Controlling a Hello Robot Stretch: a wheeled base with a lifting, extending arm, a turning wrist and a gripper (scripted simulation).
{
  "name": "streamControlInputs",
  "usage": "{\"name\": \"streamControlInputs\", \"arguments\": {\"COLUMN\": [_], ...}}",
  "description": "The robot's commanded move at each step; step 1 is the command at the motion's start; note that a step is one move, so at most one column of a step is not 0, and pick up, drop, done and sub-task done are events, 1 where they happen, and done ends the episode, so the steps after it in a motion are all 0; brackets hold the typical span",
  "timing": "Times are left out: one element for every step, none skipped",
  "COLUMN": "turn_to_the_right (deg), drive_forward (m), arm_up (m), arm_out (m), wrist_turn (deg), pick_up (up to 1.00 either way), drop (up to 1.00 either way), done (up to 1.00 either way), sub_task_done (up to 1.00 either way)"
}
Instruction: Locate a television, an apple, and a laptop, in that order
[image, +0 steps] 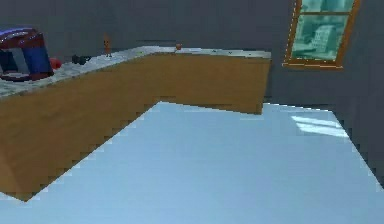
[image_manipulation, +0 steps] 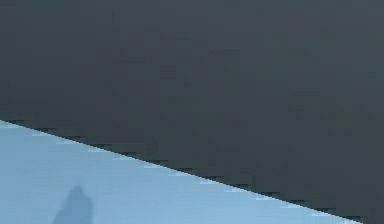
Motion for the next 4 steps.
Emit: {"name": "streamControlInputs", "arguments": {"turn_to_the_right": [0.0,3.0,0.0,0.0], "drive_forward": [1.00,0.00,1.00,0.75], "arm_up": [0.00,0.00,0.00,0.00], "arm_out": [0.00,0.00,0.00,0.00], "wrist_turn": [0.0,0.0,0.0,0.0], "pick_up": [0.00,0.00,0.00,0.00], "drop": [0.00,0.00,0.00,0.00], "done": [0.00,0.00,0.00,0.00], "sub_task_done": [0.00,0.00,0.00,0.00]}}
